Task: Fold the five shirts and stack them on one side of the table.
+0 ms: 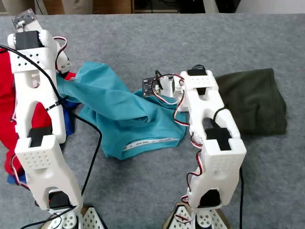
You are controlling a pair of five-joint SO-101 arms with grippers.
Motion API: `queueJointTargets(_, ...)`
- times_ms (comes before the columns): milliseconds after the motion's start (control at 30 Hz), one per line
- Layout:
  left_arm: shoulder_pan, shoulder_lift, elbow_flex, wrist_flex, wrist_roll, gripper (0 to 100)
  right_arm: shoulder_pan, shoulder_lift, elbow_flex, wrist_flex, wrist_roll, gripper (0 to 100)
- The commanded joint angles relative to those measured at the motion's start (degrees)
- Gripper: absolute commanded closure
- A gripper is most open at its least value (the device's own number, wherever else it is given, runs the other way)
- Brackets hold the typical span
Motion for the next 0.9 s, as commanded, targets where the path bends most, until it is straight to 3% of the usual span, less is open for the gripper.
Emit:
queueJointTargets(0, -0.4, -0.7, -0.9, -0.1, -0.6, 98, -0.1, -3.1, -3.5, 3.0, 0.1, 97.5)
queueJointTargets(267, -0.3, -0.7, -0.9, 0.0, -0.4, 98, -0.7, -2.7, -9.5, 8.4, 0.7, 84.6)
queueJointTargets(567, -0.3, -0.7, -0.9, 0.1, -0.3, 98, -2.1, 0.8, -11.3, 8.4, 0.7, 95.6)
queueJointTargets(867, -0.5, -0.8, -0.8, 0.2, -0.3, 98, -1.0, 7.9, -19.3, 8.8, -1.1, 97.2)
